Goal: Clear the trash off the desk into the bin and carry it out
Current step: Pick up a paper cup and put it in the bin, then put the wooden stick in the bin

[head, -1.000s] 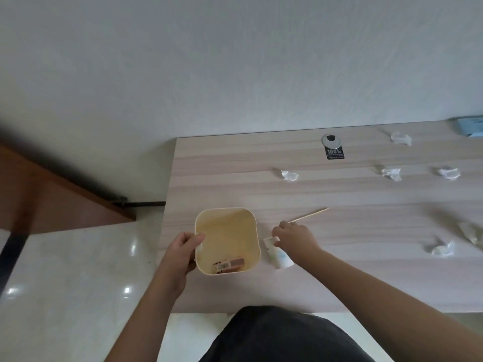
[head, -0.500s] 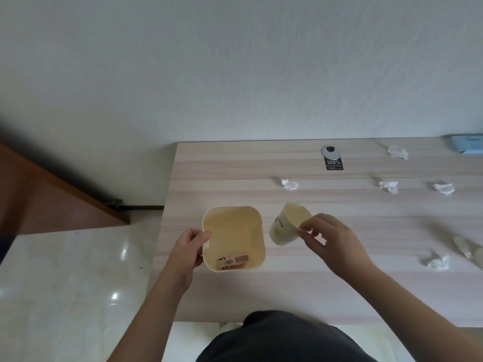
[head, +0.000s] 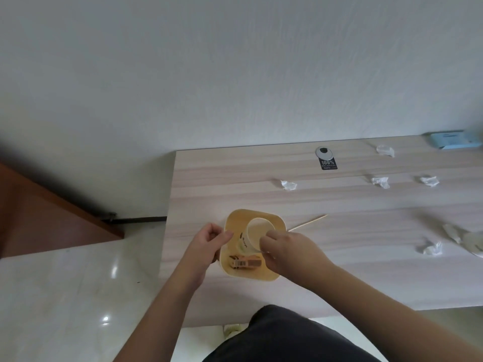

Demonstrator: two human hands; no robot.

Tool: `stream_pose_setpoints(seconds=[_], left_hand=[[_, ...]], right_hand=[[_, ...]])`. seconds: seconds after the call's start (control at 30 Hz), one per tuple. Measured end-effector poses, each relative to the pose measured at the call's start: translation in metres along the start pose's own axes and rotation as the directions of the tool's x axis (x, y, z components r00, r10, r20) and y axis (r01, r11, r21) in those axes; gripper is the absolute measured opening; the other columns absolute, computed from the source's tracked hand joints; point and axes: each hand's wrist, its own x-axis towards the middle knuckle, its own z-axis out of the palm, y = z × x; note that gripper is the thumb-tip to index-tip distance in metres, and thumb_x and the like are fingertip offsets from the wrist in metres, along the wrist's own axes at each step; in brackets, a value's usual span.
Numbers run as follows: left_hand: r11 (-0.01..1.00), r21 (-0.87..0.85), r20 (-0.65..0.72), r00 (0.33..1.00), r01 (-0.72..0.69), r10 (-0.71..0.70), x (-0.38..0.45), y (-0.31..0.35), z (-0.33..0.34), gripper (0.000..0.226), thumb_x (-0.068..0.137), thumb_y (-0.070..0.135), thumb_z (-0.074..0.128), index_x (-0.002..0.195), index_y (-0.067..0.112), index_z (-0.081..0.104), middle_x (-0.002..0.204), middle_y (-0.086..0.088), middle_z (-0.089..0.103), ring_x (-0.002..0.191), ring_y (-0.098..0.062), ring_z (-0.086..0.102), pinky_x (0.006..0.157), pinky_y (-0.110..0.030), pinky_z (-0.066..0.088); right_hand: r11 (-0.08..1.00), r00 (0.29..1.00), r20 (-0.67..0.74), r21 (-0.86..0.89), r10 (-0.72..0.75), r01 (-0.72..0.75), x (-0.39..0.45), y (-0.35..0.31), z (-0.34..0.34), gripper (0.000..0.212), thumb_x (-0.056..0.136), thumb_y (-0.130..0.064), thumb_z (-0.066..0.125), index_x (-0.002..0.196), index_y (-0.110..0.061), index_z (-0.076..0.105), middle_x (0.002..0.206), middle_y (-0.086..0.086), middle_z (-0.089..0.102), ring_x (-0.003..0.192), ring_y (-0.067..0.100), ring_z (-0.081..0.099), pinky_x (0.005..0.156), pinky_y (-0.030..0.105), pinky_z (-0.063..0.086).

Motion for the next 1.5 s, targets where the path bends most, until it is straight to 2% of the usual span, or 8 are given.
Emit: stream_pose_setpoints(seconds=[0.13, 0.27, 0.53, 0.73, 0.87, 1.13, 1.4, 1.5], left_hand=[[0.998, 0.047, 0.03, 0.999, -0.043, 0.042, -0.006, 0.005, -0.002, 0.03, 0.081, 0.032, 0.072, 0.085, 0.009, 0.053, 0.066, 0.0, 0.047, 0.051, -0.012, 0.039, 0.05, -0.023, 0.034], [0.997, 0.032, 0.058, 0.996, -0.064, 0.062, -0.015, -0.001, -0.011, 0.034, 0.077, 0.038, 0.073, 0.082, 0.012, 0.052, 0.068, -0.003, 0.045, 0.055, -0.015, 0.037, 0.053, -0.027, 0.034], [0.998, 0.023, 0.066, 0.996, -0.054, 0.052, -0.024, -0.009, -0.036, 0.028, 0.082, 0.033, 0.07, 0.083, 0.011, 0.053, 0.07, -0.005, 0.048, 0.055, -0.015, 0.039, 0.053, -0.026, 0.035], [0.999, -0.031, 0.032, 0.999, -0.029, 0.03, -0.02, -0.012, -0.057, 0.031, 0.08, 0.034, 0.072, 0.081, 0.013, 0.051, 0.064, -0.002, 0.047, 0.056, -0.016, 0.038, 0.054, -0.031, 0.033], [0.998, -0.056, 0.017, 1.0, 0.008, -0.007, -0.016, -0.011, -0.062, 0.025, 0.084, 0.027, 0.069, 0.08, 0.013, 0.048, 0.055, 0.005, 0.04, 0.048, -0.012, 0.033, 0.051, -0.027, 0.029], [0.997, -0.064, 0.022, 0.999, 0.049, -0.048, -0.005, -0.006, -0.047, 0.02, 0.084, 0.027, 0.067, 0.078, 0.016, 0.051, 0.056, 0.005, 0.04, 0.054, -0.014, 0.036, 0.055, -0.029, 0.032], [0.995, -0.053, -0.005, 0.996, 0.087, -0.087, 0.001, -0.009, -0.019, 0.02, 0.084, 0.029, 0.067, 0.08, 0.016, 0.052, 0.06, 0.002, 0.042, 0.058, -0.017, 0.041, 0.057, -0.031, 0.036], [0.985, -0.112, -0.047, 0.989, 0.133, -0.139, 0.0, -0.011, -0.004, 0.017, 0.086, 0.025, 0.064, 0.082, 0.015, 0.051, 0.061, 0.001, 0.046, 0.055, -0.015, 0.046, 0.055, -0.028, 0.038]], right_hand=[[0.987, 0.993, 0.054, -0.133, 0.102, -0.094, 0.012, -0.017, 0.017, 0.037, 0.041, -0.01, 0.083, 0.056, -0.016, 0.05, 0.05, -0.003, 0.042, 0.038, 0.016, 0.021, 0.037, 0.019, -0.002], [0.976, 0.969, 0.188, -0.181, 0.158, -0.124, 0.017, -0.033, 0.024, 0.017, 0.077, 0.003, 0.06, 0.09, -0.009, 0.06, 0.085, 0.008, 0.059, 0.074, 0.026, 0.057, 0.053, 0.03, 0.033], [0.965, 0.915, 0.361, -0.246, 0.182, -0.095, 0.031, -0.063, 0.028, 0.016, 0.087, -0.002, 0.051, 0.098, -0.007, 0.062, 0.095, 0.01, 0.065, 0.089, 0.03, 0.061, 0.065, 0.033, 0.038], [0.971, 1.0, -0.007, -0.237, 0.02, -0.021, 0.028, -0.075, 0.014, 0.021, 0.053, -0.012, 0.075, 0.063, -0.022, 0.059, 0.059, -0.006, 0.057, 0.058, 0.019, 0.055, 0.056, 0.027, 0.042], [0.98, 0.956, -0.277, -0.14, 0.095, -0.138, 0.02, -0.061, -0.001, 0.014, 0.072, -0.015, 0.072, 0.073, -0.021, 0.059, 0.067, -0.004, 0.058, 0.064, 0.023, 0.055, 0.057, 0.034, 0.045], [0.961, 0.877, -0.399, 0.04, 0.267, -0.274, -0.011, 0.001, 0.011, 0.004, 0.083, -0.017, 0.065, 0.084, -0.02, 0.068, 0.073, -0.007, 0.065, 0.068, 0.02, 0.058, 0.065, 0.031, 0.046], [0.894, 0.871, -0.219, 0.007, 0.439, -0.449, -0.028, 0.08, 0.049, 0.008, 0.08, -0.017, 0.067, 0.073, -0.016, 0.063, 0.069, 0.0, 0.063, 0.07, 0.028, 0.062, 0.063, 0.036, 0.049], [0.861, 0.861, -0.013, -0.002, 0.509, -0.509, -0.03, 0.104, 0.066, 0.013, 0.087, -0.026, 0.058, 0.093, -0.018, 0.066, 0.091, 0.002, 0.067, 0.089, 0.029, 0.062, 0.075, 0.037, 0.046]])
